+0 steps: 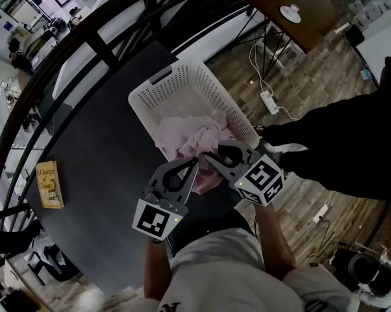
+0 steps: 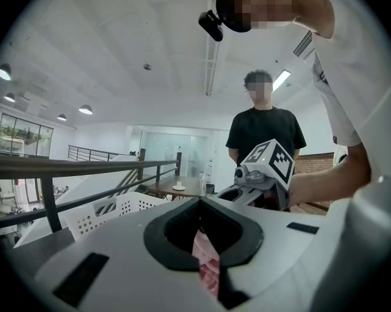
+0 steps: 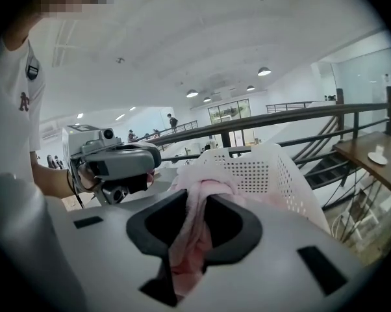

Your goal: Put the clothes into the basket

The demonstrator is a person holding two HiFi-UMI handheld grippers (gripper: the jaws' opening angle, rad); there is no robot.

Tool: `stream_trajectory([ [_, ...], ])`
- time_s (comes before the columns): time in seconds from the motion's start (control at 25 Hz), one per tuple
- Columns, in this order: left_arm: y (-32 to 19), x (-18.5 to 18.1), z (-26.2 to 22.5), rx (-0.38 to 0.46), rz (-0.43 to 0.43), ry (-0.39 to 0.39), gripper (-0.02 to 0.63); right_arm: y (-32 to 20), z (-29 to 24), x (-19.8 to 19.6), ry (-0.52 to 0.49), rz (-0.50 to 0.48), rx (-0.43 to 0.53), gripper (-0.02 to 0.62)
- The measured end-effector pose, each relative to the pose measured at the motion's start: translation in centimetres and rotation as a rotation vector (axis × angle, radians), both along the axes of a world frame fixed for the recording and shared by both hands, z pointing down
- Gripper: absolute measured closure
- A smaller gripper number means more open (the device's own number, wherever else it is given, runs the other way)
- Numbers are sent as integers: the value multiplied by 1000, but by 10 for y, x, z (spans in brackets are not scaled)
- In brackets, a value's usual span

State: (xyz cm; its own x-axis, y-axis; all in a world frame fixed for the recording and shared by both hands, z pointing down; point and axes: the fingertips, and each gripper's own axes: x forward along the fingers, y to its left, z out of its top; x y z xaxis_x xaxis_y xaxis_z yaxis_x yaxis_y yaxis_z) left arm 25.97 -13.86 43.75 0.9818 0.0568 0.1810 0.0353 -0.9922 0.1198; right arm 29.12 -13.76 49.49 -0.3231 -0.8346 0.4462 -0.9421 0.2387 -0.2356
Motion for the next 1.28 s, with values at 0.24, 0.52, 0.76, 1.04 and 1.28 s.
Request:
stream_trajectory([
  [0.24,1,0,3,9,5,-8,603,-1,10,0,47,-23,-64,509],
  [0.52,1,0,3,16,9,-9,603,-2,20,-2,113,-50,-138,497],
  [0.76,1,1,4,16,10,-8,603,-1,27,-6,172,-90,-195,491],
  [1.04,2,-1,2,24,12,-5,603,5,30,-8,292,-142,-288,466],
  [1.28,5,-4,-3,31,10,0,603,10,24,-4,392,-146,-316,409],
])
